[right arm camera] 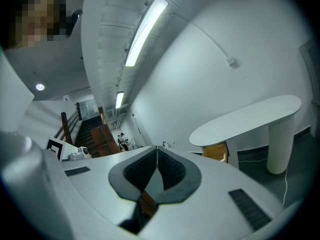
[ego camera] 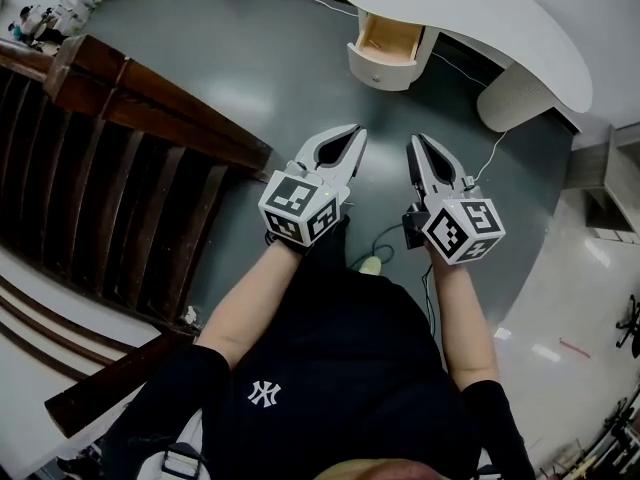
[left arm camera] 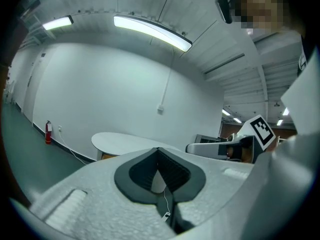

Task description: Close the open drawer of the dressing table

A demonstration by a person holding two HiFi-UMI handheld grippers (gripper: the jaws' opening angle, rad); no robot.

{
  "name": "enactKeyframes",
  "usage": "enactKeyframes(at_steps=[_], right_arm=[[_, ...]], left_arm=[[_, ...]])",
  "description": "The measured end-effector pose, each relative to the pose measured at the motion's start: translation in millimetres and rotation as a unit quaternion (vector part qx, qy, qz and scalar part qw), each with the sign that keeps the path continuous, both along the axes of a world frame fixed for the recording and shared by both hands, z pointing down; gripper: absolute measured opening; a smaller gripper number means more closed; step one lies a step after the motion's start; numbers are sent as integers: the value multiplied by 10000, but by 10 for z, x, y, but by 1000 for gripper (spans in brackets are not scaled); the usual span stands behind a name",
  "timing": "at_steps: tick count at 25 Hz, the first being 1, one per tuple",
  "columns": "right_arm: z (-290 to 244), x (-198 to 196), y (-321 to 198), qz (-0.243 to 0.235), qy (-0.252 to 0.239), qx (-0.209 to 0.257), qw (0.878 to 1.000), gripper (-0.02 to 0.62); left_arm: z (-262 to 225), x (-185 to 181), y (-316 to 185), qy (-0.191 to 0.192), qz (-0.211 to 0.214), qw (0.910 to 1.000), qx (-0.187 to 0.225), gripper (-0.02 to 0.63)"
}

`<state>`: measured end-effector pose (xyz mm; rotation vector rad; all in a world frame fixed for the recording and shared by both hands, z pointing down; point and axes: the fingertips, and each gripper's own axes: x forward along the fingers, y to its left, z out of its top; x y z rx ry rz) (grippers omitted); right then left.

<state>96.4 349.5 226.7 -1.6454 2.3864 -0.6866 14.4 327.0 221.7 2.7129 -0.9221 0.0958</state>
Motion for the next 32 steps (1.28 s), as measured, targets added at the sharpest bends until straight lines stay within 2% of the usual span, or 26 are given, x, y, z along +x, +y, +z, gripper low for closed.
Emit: enactKeyframes(at_steps=[7, 13, 16, 25, 32], right_arm=[[429, -125, -1043, 214, 79, -385, 9990, 20], [997, -218, -1850, 531, 94, -916, 9943, 70], [1253, -227, -2121, 690, 134, -1092, 9915, 75], [2399, -78, -2744, 954, 351, -1760, 9791, 87], [3496, 147, -3200, 1144, 107, -2201, 9687, 107]], left_arm=[[330, -43, -1039, -41, 298, 9995, -72, 9], [678, -52, -1793, -152, 782, 9968, -105, 9], [887, -36, -2065, -262, 966, 9949, -95, 9], [1630, 79, -2623, -295, 1016, 9933, -455, 9], [2537, 332, -3060, -413, 906, 9928, -671, 9]])
